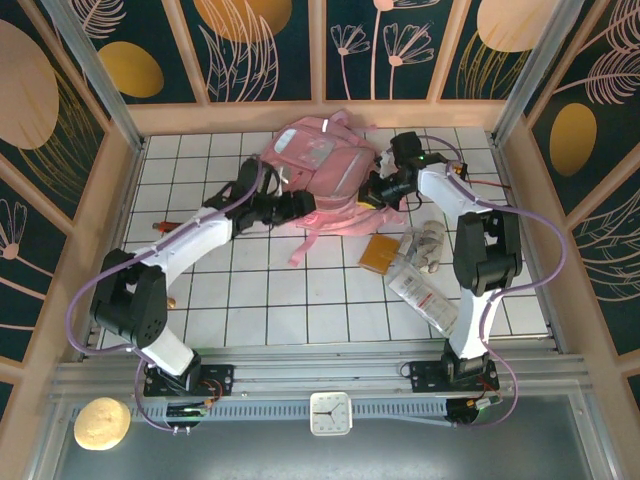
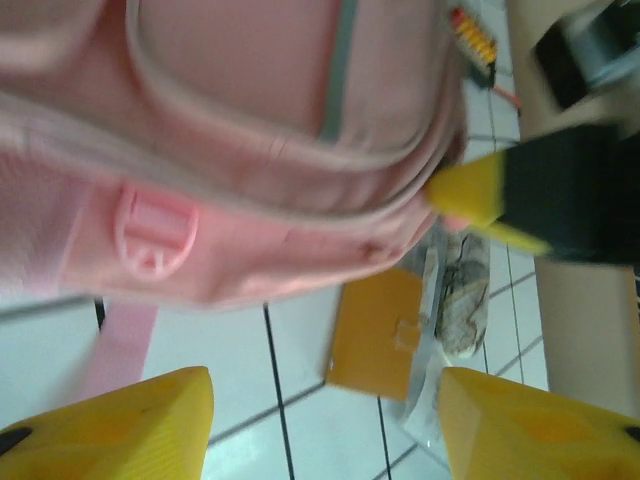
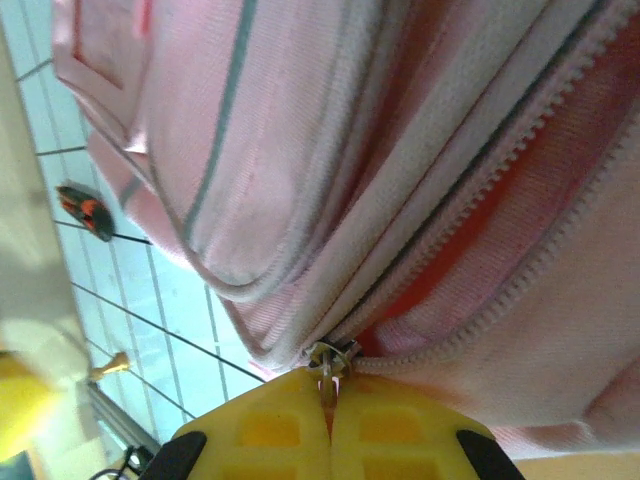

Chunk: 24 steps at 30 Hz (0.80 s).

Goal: Pack the student bag

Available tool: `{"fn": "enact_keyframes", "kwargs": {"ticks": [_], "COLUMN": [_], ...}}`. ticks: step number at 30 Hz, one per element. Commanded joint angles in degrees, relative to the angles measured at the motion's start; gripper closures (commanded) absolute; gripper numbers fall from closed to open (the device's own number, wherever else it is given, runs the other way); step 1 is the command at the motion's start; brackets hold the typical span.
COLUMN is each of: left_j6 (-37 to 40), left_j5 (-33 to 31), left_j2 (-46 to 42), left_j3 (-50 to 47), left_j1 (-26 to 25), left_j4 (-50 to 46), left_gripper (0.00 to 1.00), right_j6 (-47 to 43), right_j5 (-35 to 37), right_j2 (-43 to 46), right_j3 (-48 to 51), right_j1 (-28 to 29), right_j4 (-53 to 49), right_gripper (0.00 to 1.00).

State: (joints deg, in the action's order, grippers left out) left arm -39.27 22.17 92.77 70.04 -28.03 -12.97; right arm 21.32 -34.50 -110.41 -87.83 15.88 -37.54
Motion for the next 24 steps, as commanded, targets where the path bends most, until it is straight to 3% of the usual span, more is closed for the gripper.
{"fn": "enact_keyframes", "kwargs": {"ticks": [1, 6, 13, 16, 24], "left_j6": [20.2, 47.2, 67.4, 69.1, 70.2], "left_j5": [-4.8, -2.9, -5.7, -7.8, -11.2], "left_j2": [3.4, 8.9, 14.6, 14.1, 20.4], "left_j3": [8.7, 14.2, 15.5, 12.3, 16.7], "left_j1": [0.0, -1.5, -3.4, -3.9, -4.6], "left_j4": [-10.2, -9.6, -9.9, -3.9, -1.7], "left_gripper": [0.39, 0.38, 0.37, 0.36, 0.37], "right_j6": [-2.8, -3.6, -3.2, -2.7, -1.6], "right_j5": [3.0, 1.5, -0.1, -1.1, -1.2], "right_j2": [1.0, -0.1, 1.2, 2.0, 2.8], "right_j3": [0.7, -0.8, -0.9, -0.7, -1.8], "right_j1": [-0.6, -0.7, -0.8, -0.6, 1.3], "right_j4": [-0.2, -1.0, -1.9, -2.4, -4.7], "right_gripper": [1.00, 1.00, 1.00, 1.00, 1.00]}}
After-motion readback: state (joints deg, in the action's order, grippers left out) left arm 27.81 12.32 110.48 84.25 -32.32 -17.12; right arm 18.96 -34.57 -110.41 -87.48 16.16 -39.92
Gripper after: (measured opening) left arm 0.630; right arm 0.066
